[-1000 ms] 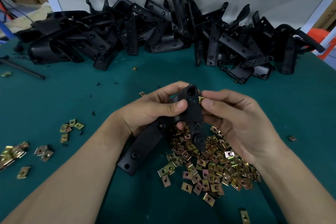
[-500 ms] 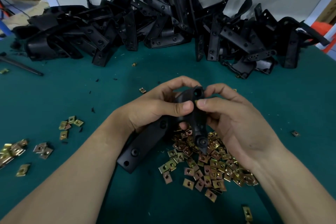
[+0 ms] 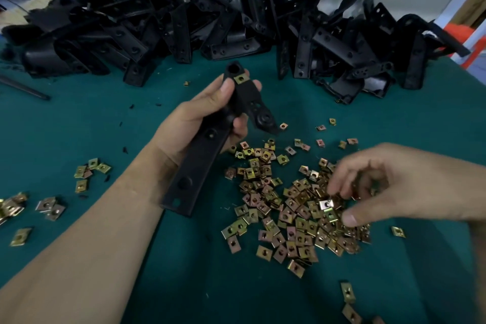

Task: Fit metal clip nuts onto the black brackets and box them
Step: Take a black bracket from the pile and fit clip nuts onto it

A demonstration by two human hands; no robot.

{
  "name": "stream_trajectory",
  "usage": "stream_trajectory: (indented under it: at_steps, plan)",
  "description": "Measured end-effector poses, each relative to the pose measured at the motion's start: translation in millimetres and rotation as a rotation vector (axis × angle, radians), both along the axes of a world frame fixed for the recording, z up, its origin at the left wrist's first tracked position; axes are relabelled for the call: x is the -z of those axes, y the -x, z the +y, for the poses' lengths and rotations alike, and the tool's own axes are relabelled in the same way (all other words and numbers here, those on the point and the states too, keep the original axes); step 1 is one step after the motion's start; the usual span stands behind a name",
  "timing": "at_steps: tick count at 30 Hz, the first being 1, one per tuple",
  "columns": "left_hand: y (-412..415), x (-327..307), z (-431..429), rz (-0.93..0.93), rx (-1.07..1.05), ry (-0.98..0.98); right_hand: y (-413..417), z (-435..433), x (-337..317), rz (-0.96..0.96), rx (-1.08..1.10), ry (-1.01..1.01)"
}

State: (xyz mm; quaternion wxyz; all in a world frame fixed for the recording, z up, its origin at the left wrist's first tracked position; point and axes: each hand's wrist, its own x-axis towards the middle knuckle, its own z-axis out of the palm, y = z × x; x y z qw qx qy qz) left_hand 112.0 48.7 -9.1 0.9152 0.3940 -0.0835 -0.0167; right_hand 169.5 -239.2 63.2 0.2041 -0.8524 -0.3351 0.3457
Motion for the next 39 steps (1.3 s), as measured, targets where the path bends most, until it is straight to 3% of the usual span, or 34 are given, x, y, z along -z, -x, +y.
stream_trajectory:
  at_steps: [11, 17, 27, 30, 39]
  plan:
    - [4.2, -6.3, -1.7, 0.065, -0.03, -0.045, 7.2, 15.3, 11.8, -0.121, 0.02, 0.016]
    - [5.2, -8.8, -2.8, 0.073, -0.032, -0.069, 8.5, 16.8, 10.9, -0.053, 0.04, -0.08]
    - [4.2, -8.6, -2.2, 0.068, 0.006, -0.085, 11.8, 23.7, 15.5, -0.136, 0.009, -0.082]
    - [4.2, -8.6, -1.6, 0.065, 0.009, -0.079, 11.0, 21.1, 15.2, -0.135, 0.04, -0.174]
    - [4.9, -6.4, -2.7, 0.069, 0.067, -0.088, 11.7, 37.9, 18.3, 0.115, 0.333, -0.687]
